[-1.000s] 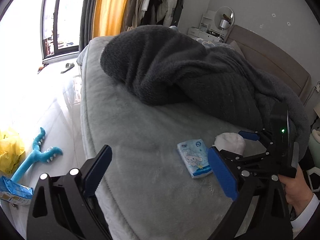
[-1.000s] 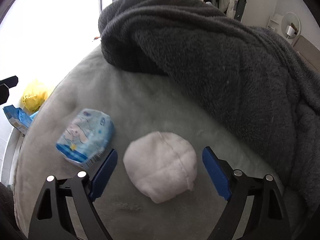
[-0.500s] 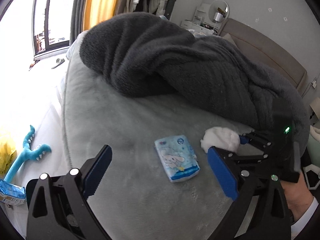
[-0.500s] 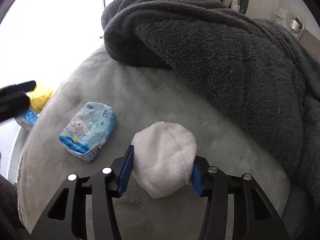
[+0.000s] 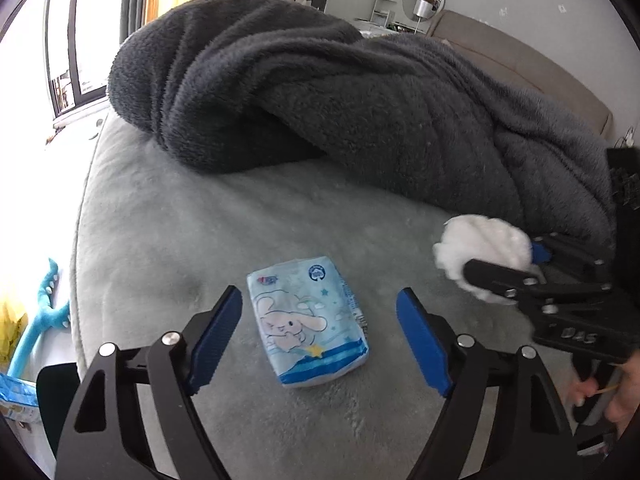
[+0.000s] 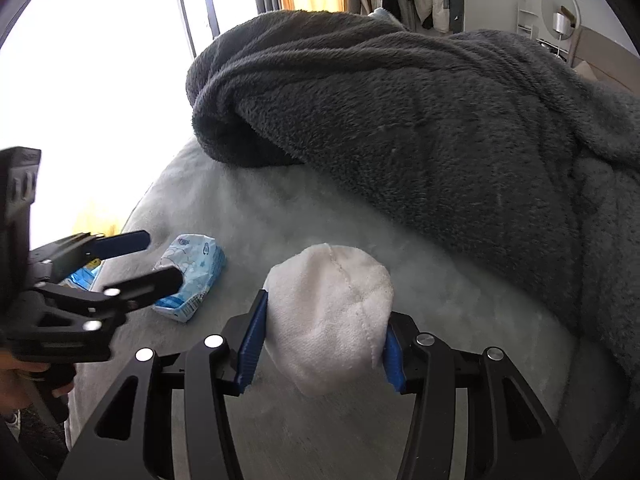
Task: Collect trash
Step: 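Grasp the white tissue ball with the right gripper while the left grasps the wipes pack, then carry the wipes pack and tissue ball over the bin with both grippers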
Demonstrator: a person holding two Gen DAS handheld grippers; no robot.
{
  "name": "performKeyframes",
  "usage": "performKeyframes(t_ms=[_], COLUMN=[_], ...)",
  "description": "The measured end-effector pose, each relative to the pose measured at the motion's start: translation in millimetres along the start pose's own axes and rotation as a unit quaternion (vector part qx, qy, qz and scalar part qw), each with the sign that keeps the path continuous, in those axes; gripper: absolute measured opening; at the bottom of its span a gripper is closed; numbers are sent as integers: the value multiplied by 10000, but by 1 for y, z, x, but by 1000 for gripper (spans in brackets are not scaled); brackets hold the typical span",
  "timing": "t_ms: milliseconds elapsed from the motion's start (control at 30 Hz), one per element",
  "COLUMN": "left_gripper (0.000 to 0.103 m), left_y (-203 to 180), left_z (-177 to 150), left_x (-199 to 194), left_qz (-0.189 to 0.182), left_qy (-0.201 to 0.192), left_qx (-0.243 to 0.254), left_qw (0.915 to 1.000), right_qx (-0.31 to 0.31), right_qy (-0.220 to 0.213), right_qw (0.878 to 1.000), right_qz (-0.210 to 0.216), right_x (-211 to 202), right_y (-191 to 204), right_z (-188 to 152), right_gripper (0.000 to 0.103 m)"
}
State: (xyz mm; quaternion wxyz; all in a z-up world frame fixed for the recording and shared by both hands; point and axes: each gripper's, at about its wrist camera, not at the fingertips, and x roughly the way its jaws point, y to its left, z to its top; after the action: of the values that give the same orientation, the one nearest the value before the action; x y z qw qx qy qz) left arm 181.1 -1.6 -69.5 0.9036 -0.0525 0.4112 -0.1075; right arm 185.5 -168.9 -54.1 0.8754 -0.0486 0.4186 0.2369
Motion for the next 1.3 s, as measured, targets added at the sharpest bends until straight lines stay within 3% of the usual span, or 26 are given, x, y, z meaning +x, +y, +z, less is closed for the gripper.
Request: performKeyframes(t_ms=[400, 633, 800, 1300], left_gripper=[73, 58, 49, 46], left_y=[-2, -4, -3, 9], left_z=[-5, -8, -16, -37], left_x=[34, 32, 19, -44], left_qz=[303, 175, 32, -206], left_qy=[326, 312, 291, 28], left_qx=[56, 155, 245, 228], left_qw=[9990, 9992, 9993, 9995], right_qx=[139, 145, 164, 114], right_qy=[-104, -127, -178, -314], right_qw=[9998, 9998, 9997, 9992], right_qz=[-4, 41, 56, 202], right_x=[-12, -16, -21, -32], right_y=[-16, -14, -7, 41], right_z=[-11, -15, -15, -16], right_gripper=[51, 51, 51, 51])
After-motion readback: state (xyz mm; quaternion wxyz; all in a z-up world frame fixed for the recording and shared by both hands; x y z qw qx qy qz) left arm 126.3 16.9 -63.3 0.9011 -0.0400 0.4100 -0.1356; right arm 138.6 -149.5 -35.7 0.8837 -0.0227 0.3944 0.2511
